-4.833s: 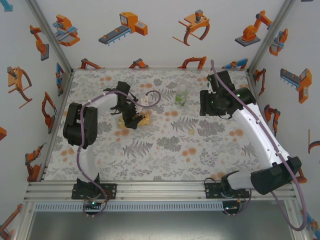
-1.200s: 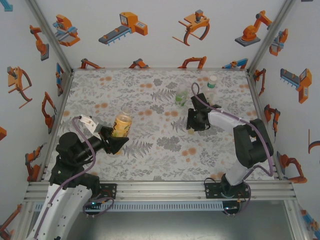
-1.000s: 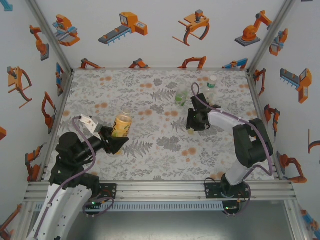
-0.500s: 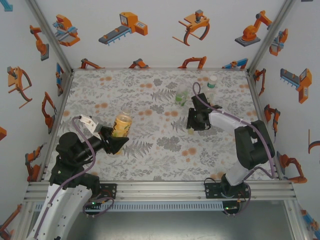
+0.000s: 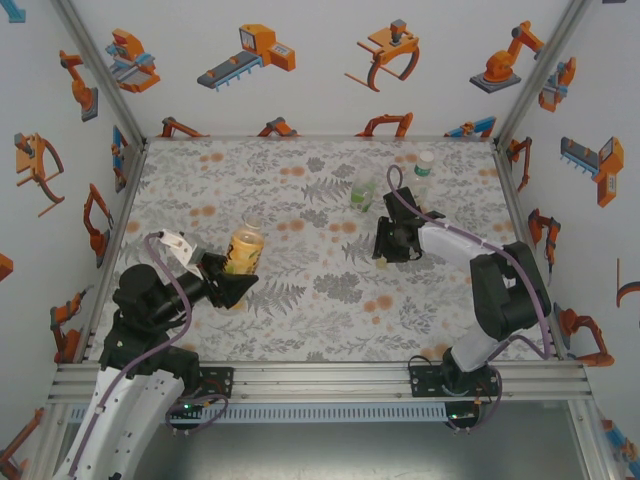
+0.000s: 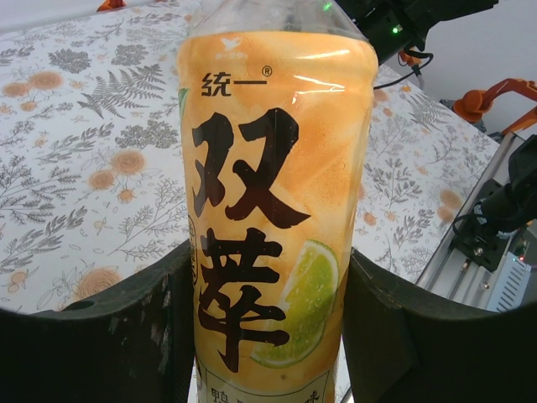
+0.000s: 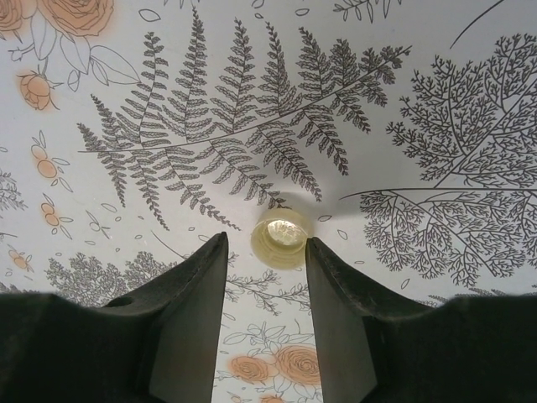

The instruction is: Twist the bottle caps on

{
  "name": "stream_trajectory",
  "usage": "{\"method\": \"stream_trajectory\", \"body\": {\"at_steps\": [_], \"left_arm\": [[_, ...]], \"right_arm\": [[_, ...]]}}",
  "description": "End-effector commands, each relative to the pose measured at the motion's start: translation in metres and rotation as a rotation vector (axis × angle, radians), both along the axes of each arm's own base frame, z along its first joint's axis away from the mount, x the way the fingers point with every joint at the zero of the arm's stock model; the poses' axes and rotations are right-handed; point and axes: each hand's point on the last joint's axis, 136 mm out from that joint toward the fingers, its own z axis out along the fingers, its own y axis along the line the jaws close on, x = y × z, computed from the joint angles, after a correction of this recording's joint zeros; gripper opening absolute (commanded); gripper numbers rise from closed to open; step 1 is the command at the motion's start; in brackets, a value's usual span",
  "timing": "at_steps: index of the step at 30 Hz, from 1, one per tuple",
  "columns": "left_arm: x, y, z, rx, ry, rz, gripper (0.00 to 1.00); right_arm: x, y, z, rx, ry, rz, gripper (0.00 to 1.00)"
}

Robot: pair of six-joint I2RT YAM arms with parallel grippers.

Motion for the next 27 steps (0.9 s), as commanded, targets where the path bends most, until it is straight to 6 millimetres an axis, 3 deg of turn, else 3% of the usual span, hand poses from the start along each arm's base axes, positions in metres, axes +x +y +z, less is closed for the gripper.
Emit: {"method": "stream_trajectory", "body": {"at_steps": [1,13,27], "left_arm": [[-0.002,-0.001,0.006,-0.023,-0.023,-0.013,0.05],[-0.001,-0.002,0.004,-0.024,-0.017,-0.012,0.05],[0.0,-0.002,0.003,-0.032,-0.012,-0.01,0.05]], "right_arm": [[-0.007,0.0,-0.01,-0.004,0.036,-0.005,0.43],[-0.008,0.001,-0.019,-0.002,0.054,-0.004,0.44],[-0.002,0.007,0.018,0.04,-0.017,-0.002,0.43]]}}
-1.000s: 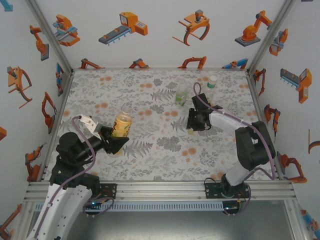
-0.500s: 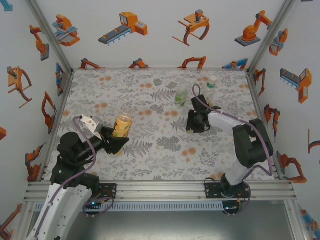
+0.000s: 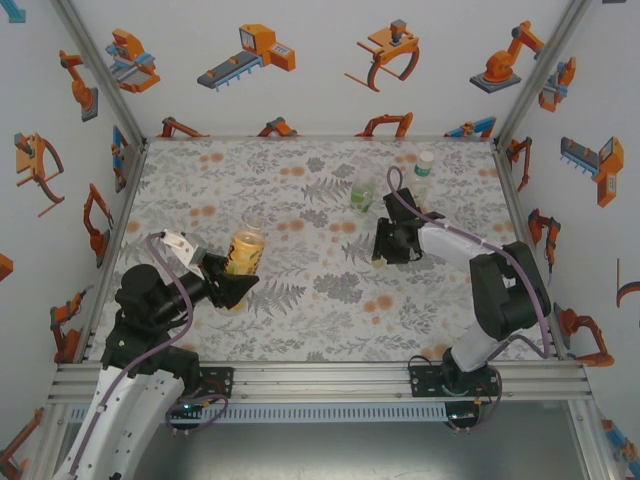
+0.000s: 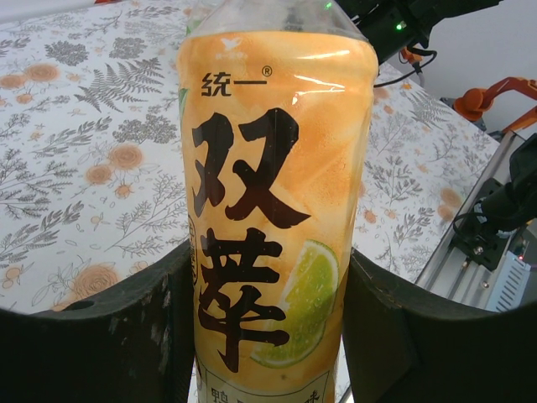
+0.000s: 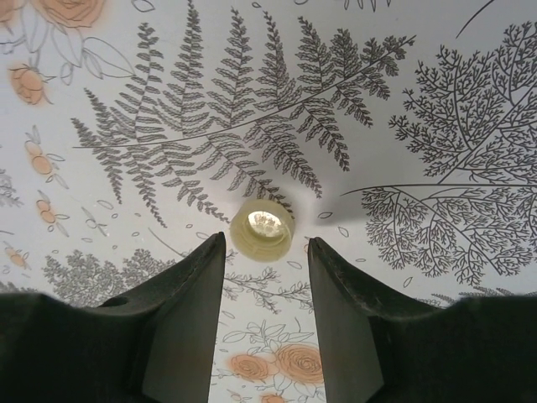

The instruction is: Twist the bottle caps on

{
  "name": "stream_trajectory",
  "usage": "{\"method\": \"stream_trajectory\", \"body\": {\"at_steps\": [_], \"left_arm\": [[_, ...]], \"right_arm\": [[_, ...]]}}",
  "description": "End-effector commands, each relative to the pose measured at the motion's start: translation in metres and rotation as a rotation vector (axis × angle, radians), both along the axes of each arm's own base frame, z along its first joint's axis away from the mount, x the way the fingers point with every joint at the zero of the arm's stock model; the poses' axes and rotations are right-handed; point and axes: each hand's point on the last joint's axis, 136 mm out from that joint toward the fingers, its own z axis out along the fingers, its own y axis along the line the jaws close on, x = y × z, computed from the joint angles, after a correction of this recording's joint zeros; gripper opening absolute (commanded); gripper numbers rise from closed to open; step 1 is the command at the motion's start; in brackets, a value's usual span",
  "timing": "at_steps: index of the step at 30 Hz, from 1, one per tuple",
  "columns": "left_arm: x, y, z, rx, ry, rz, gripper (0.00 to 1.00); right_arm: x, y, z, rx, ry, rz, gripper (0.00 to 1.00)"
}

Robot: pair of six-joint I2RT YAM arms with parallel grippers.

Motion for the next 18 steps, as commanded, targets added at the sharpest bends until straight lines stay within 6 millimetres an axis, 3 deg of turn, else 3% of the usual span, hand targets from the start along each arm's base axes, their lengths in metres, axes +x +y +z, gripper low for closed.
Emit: {"method": "stream_trajectory", "body": {"at_steps": [1,18], "left_arm": [[-0.001,-0.001,0.008,-0.03,-0.023,-0.011,0.05],[-0.003,0.0,0.008,-0.035,-0.025,-0.007,0.05]], "right_arm": [[0.0,0.007,0.018,0.032,-0.021,-0.004,0.43],[-0.006,0.01,-0.007,0.025,0.034,-0.003,0.42]]}}
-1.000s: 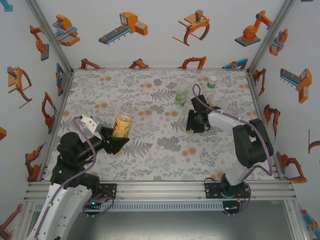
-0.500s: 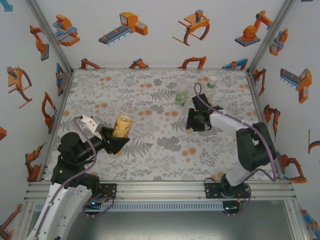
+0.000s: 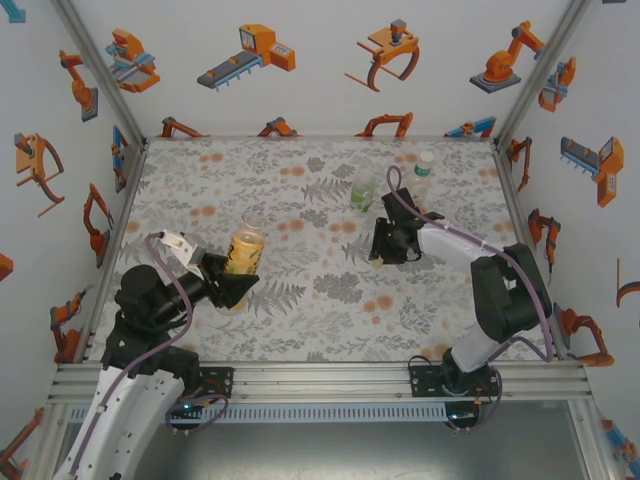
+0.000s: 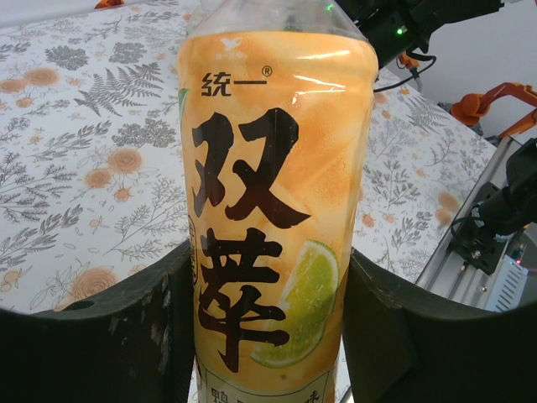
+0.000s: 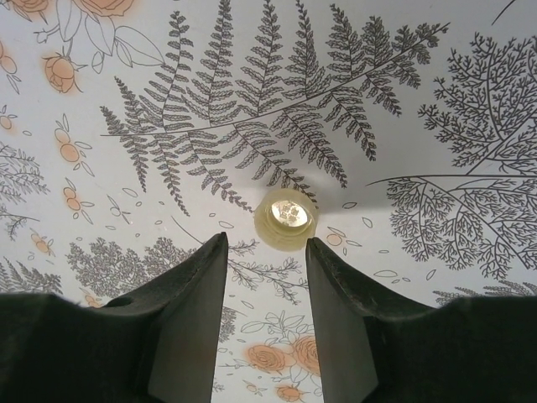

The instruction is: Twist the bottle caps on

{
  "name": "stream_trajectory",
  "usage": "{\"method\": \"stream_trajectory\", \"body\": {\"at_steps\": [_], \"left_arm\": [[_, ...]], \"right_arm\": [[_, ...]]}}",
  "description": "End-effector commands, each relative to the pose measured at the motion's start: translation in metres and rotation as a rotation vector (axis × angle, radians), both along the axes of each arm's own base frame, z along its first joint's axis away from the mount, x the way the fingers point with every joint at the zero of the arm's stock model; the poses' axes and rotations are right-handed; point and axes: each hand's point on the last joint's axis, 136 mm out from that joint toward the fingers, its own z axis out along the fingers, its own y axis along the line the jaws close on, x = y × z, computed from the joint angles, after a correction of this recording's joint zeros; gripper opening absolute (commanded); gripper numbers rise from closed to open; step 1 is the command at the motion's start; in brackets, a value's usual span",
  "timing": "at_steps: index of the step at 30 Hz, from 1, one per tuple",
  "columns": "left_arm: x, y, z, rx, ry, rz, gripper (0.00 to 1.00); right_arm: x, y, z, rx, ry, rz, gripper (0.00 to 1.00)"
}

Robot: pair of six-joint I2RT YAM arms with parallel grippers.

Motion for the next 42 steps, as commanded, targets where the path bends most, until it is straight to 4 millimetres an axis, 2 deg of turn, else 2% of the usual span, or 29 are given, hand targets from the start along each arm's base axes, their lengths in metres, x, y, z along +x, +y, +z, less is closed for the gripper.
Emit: {"method": "stream_trajectory", "body": {"at_steps": [1,14,22,27,42], "left_arm": [[-0.003,0.0,0.005,-0.023,-0.019,-0.008,0.05],[-0.001,-0.001,0.006,-0.024,-0.02,-0.006,0.05],[-0.001,-0.001,0.005,-0.022,-0.017,-0.005,0.05],[-0.001,-0.001,0.007,-0.023,-0.02,-0.006,0.05],[-0.001,-0.001,0.008,-0.024,-0.022,-0.005,0.05]], "right_arm": [[-0.003,0.002,-0.009,-0.004,0.025,-0.002,0.42],[-0.005,0.001,-0.019,-0.011,0.041,-0.005,0.44],[0.005,0.002,0.009,0.002,-0.021,-0.009,0.43],[0.01,0.007,0.017,0.021,-0.038,-0.003,0.41],[0.008,0.006,-0.004,0.0,0.011,-0.002,0.42]]}}
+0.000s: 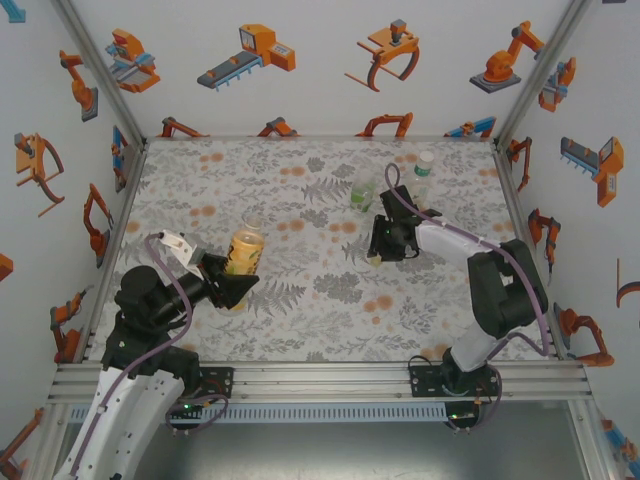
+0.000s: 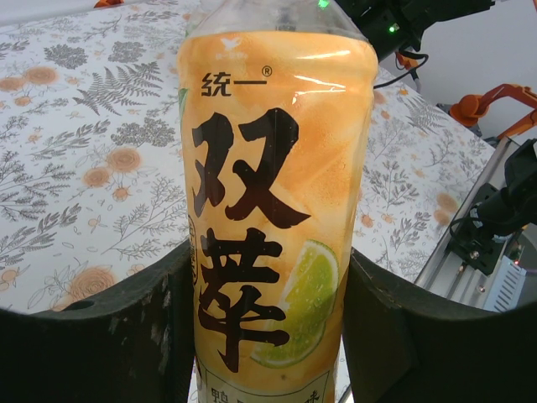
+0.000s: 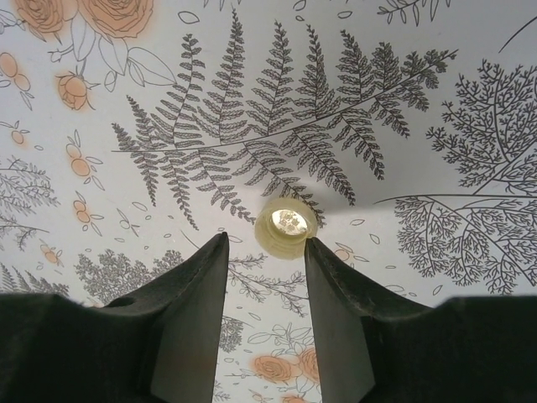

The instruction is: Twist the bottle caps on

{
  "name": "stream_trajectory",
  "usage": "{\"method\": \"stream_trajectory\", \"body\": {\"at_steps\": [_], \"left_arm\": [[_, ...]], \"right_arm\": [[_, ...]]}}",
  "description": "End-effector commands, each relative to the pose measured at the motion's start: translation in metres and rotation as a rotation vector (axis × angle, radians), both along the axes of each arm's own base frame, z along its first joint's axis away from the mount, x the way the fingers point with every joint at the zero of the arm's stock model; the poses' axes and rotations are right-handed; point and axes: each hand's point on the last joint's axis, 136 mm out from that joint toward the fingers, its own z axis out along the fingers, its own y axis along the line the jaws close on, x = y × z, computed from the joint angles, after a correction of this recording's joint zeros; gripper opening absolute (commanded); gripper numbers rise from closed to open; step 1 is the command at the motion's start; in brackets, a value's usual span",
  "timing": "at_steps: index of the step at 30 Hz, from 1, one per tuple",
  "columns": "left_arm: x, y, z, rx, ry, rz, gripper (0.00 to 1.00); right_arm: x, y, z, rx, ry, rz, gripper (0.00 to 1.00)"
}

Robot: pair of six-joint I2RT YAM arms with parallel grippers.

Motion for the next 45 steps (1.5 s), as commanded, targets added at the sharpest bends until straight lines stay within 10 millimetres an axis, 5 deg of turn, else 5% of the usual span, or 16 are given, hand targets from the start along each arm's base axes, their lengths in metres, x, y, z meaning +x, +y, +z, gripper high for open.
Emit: {"method": "stream_trajectory", "body": {"at_steps": [1,18,30,45], "left_arm": [[-0.001,-0.001,0.009,-0.02,-0.027,-0.006,0.05],[-0.002,0.0,0.008,-0.017,-0.021,-0.003,0.05],[-0.001,0.0,0.008,-0.017,-0.019,-0.002,0.05],[-0.002,0.0,0.012,-0.03,-0.021,-0.003,0.05]], "right_arm": [[-0.002,0.002,-0.006,-0.004,0.02,-0.004,0.42],[-0.009,0.002,-0.03,-0.005,0.061,-0.007,0.42],[-0.009,0.006,-0.02,0.043,0.047,-0.023,0.25],[-0.01,0.067,0.003,0.497,0.027,-0.113,0.2]]}}
